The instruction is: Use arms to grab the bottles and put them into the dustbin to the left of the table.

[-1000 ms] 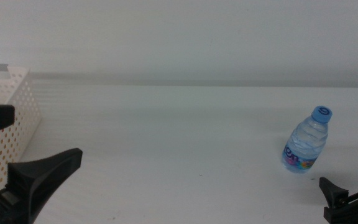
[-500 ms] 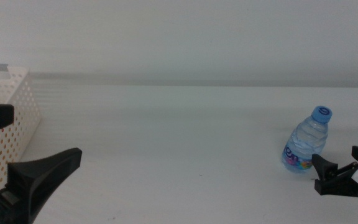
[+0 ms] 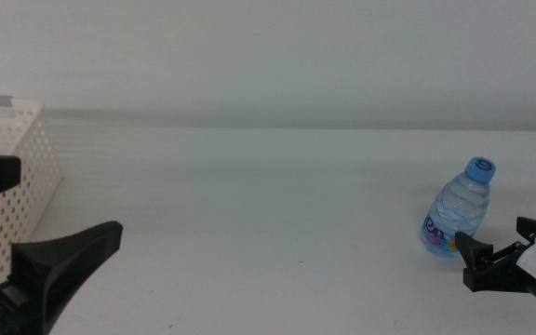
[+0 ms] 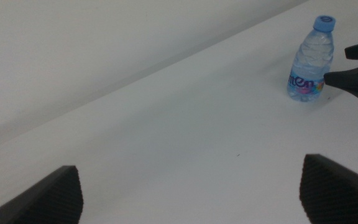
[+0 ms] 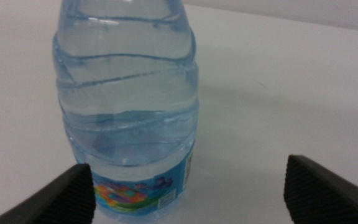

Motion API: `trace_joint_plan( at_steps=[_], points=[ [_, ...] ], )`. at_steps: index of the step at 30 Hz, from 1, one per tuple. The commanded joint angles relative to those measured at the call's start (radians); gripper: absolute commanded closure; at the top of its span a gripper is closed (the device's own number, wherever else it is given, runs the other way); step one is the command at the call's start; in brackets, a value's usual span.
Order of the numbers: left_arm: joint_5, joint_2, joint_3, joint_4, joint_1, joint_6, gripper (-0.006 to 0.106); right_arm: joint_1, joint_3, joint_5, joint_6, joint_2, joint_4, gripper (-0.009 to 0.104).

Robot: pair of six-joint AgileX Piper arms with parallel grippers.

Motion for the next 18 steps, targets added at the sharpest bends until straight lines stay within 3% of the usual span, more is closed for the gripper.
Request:
trace_joint_plan(
  at_steps=[1, 18],
  points=[
    [-0.017, -0.002, 0.005, 0.000, -0.009, -0.005, 0.007, 0.002, -0.007, -0.002, -0.001, 0.004, -0.017, 0.014],
    [-0.017, -0.002, 0.005, 0.000, -0.009, -0.005, 0.007, 0.002, -0.055, 0.004, 0.037, 0.035, -0.043, 0.014]
  ],
)
